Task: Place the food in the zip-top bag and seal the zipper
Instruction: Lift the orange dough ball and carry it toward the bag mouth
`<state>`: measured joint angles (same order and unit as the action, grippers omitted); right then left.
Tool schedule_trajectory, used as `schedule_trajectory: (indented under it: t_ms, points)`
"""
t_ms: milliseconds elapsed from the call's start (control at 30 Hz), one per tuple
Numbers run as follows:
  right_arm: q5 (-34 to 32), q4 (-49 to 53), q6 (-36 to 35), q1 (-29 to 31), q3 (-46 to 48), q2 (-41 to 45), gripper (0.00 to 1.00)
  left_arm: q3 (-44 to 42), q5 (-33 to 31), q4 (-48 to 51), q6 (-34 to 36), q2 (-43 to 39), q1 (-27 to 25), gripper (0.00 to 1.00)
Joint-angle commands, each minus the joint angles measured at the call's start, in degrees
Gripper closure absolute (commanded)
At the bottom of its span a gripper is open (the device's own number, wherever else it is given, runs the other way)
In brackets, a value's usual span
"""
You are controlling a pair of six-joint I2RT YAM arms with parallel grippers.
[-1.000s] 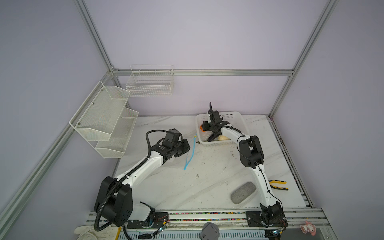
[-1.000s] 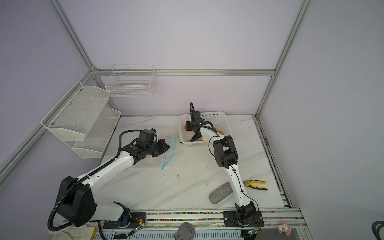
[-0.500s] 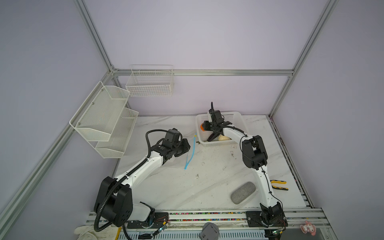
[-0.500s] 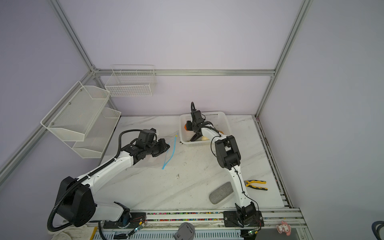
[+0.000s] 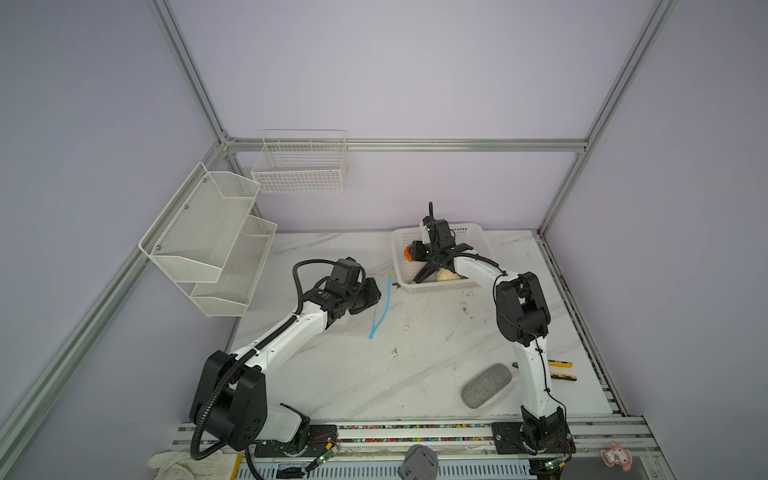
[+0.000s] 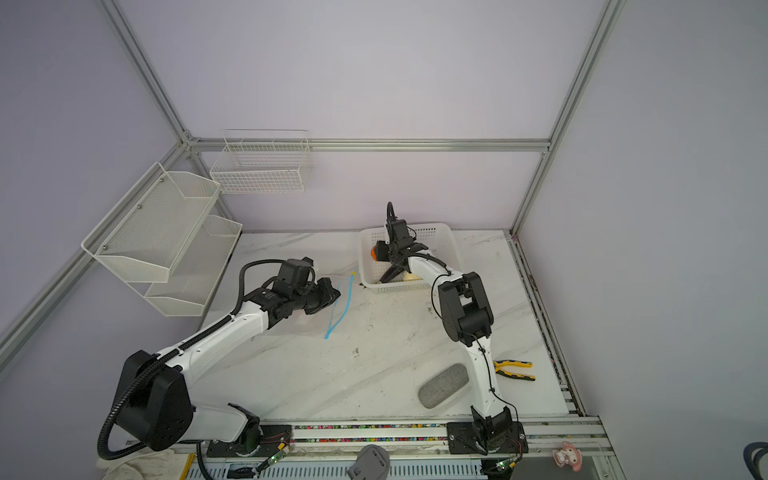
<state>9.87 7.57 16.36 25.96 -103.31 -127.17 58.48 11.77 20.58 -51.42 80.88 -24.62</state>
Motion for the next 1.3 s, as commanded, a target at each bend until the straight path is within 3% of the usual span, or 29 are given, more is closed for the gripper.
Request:
schedule_trajectory:
  t_ms: [0, 633, 933, 1267]
  points:
    - [0.2, -3.66, -0.06, -0.44, 3.26, 4.68, 0.58, 4.61, 0.43, -0.72, 0.7, 1.73, 0.76, 1.0]
    - [12.48, -17.29, 7.63, -0.9, 26.54, 22.93, 0.58, 6.48, 0.08, -0.86, -0.3, 2.09, 1.94, 1.0]
    - [20.48, -27.24, 17.18, 0.28, 33.55, 26.44, 0.6, 7.67, 0.58, -1.25, -2.49, 1.84, 2.65, 1.0]
    - [18.53, -43.49, 36.66, 5.09, 44.05, 32.57, 0.6, 7.27, -0.56, -2.96, -6.14, 0.68, 2.84, 1.0]
